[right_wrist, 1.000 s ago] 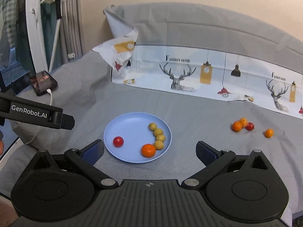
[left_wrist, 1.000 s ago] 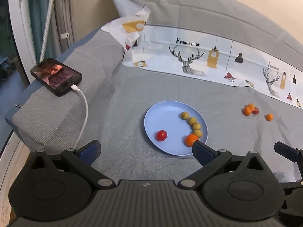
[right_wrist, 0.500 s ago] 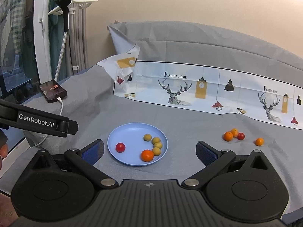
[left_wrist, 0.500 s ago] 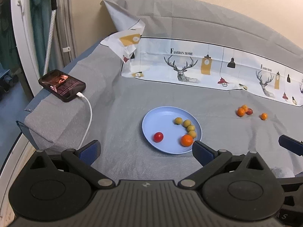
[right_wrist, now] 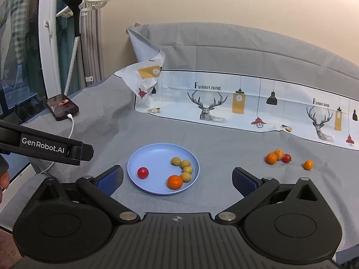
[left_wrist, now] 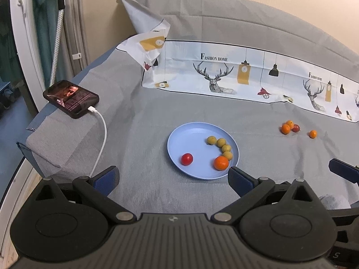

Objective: Organize fruits
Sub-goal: 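Open both tools and lift them away from the blue plate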

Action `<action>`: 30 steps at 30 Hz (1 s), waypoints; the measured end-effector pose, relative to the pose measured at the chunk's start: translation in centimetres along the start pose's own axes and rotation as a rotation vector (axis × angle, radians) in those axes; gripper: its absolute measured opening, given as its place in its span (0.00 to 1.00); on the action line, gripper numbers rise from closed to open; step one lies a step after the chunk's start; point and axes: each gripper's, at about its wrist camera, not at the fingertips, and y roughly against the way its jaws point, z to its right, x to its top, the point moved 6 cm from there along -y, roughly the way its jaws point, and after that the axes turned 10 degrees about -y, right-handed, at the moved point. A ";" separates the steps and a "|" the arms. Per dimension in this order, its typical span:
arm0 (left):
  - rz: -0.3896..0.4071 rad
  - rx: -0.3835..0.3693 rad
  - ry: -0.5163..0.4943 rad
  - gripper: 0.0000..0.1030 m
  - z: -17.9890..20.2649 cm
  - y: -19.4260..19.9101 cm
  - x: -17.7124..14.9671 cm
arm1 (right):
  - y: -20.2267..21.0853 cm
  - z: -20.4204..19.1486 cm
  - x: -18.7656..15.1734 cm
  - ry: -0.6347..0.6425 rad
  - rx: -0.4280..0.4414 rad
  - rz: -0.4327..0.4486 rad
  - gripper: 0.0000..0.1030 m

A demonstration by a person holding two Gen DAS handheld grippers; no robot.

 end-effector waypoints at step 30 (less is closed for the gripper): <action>-0.118 0.002 -0.067 1.00 3.2 -5.2 1.7 | -4.4 3.7 -1.1 -0.133 -0.015 -0.082 0.99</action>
